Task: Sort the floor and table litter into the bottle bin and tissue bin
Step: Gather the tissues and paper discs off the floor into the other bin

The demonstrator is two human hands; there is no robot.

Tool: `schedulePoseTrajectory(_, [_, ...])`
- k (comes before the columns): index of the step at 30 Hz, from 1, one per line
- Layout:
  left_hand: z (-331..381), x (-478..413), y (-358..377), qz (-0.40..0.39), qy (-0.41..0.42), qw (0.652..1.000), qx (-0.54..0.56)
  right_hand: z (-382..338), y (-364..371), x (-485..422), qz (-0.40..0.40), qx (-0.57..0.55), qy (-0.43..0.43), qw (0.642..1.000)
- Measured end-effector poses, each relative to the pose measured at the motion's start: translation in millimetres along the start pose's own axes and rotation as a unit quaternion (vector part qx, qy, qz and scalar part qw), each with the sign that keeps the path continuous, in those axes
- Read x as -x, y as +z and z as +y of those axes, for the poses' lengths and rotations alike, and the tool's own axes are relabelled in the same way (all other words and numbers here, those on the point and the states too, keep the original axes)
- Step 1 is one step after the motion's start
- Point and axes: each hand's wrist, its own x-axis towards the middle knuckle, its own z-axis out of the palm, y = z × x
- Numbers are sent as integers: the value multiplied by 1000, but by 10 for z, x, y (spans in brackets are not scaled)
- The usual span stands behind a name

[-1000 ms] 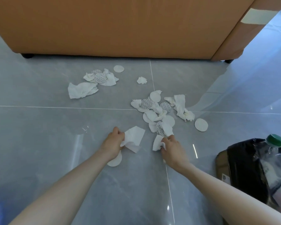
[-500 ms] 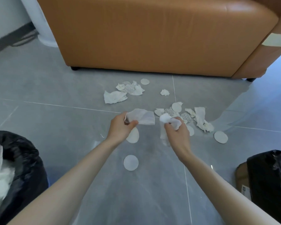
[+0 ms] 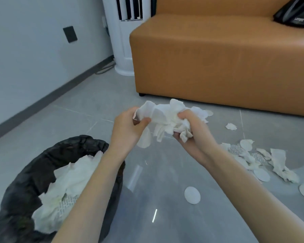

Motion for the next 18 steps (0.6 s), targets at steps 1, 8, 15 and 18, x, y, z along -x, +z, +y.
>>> schedulePoseTrajectory(1, [-43,11,-156,8,-2,1000,-17,38,128,-23,-32,-27,23,999])
schedulePoseTrajectory(8, [-409,168,-1059,7,-46,983,-177,669,779,-147,-152,-11,132,979])
schedulePoseTrajectory(15, [-941,370,-1433,-96,-186,926,-313,1354,1188,-139,-244,409,33,879])
schedulePoseTrajectory(18, [-1086,433,-1487,-160,-221,904,-329,1457,1226,-111,-249,541,-4,804])
